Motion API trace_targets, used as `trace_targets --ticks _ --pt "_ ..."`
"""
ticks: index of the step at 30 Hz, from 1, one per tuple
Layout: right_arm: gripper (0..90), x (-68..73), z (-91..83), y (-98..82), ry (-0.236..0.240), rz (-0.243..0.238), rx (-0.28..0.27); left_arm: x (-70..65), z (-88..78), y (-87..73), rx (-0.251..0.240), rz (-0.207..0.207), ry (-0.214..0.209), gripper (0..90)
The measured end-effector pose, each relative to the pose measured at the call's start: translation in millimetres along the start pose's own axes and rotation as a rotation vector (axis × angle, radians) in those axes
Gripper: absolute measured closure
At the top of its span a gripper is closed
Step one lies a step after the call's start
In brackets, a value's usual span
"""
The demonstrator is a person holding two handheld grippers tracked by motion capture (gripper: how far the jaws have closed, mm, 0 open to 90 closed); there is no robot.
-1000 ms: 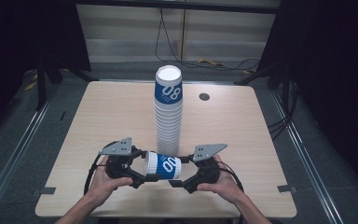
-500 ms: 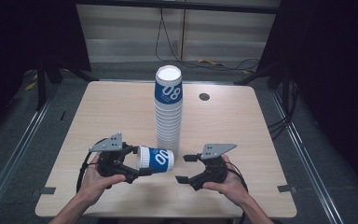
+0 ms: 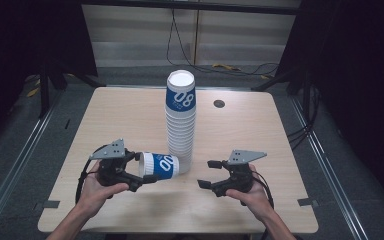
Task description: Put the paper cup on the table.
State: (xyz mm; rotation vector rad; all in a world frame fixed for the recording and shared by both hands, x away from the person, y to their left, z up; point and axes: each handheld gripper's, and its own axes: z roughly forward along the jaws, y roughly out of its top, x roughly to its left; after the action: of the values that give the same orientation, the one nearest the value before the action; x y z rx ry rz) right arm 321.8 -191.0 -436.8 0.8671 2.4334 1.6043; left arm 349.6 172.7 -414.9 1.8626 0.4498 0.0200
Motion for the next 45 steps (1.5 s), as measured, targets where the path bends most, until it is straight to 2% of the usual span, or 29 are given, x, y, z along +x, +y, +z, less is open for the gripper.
trace_targets --ticks 1,5,7,10,12,16,22,23,25,29,32,37,40,45 --pt "18.4 -1.3 -0.6 0.1 -0.018 0.005 -0.004 2.0 -1.0 0.3 0.009 -0.004 0.003 18.3" --pt "18.2 -3.5 -1.7 -0.7 -0.032 0.006 -0.009 9.7 -5.9 1.7 0.032 -0.008 0.025 18.3" --pt "18.2 -6.0 -1.7 -2.4 -0.035 0.011 -0.006 13.1 -6.9 2.5 0.040 -0.024 0.026 18.3" --pt "18.1 -9.2 -2.0 -4.5 -0.038 0.021 -0.005 18.6 -8.8 5.7 0.070 -0.019 0.045 18.4" --pt "18.1 -11.4 -2.3 -5.1 -0.040 0.023 -0.003 22.3 -11.1 9.1 0.067 -0.032 0.051 18.6" --pt "18.1 -12.7 -2.4 -5.7 -0.045 0.030 -0.002 26.7 -19.4 13.5 0.078 -0.029 0.067 18.7" --pt "17.6 -12.1 -3.1 -6.3 -0.052 0.029 0.000 32.2 -33.2 12.8 0.101 -0.042 0.115 18.8" --pt "17.7 -12.1 -3.1 -6.3 -0.052 0.030 0.000 33.2 -33.4 10.8 0.122 -0.036 0.147 18.8" --pt "17.7 -12.5 -2.3 -6.6 -0.052 0.026 0.004 35.1 -32.2 8.1 0.164 -0.025 0.171 18.9" --pt "17.7 -12.8 -0.8 -6.4 -0.056 0.018 0.015 40.1 -33.4 7.2 0.194 -0.037 0.210 19.0" --pt "17.7 -13.0 -1.2 -6.3 -0.064 0.016 0.016 43.9 -35.4 7.2 0.215 -0.056 0.231 19.0" --pt "17.7 -12.2 -3.5 -5.4 -0.069 0.009 0.015 49.6 -35.8 7.8 0.275 -0.058 0.249 19.0" --pt "17.7 -11.8 -4.8 -5.3 -0.074 0.011 0.017 56.1 -34.5 10.8 0.332 -0.046 0.276 19.0" --pt "17.4 -11.6 -8.9 -6.5 -0.093 0.005 0.024 63.3 -29.5 16.6 0.371 -0.045 0.301 19.0"
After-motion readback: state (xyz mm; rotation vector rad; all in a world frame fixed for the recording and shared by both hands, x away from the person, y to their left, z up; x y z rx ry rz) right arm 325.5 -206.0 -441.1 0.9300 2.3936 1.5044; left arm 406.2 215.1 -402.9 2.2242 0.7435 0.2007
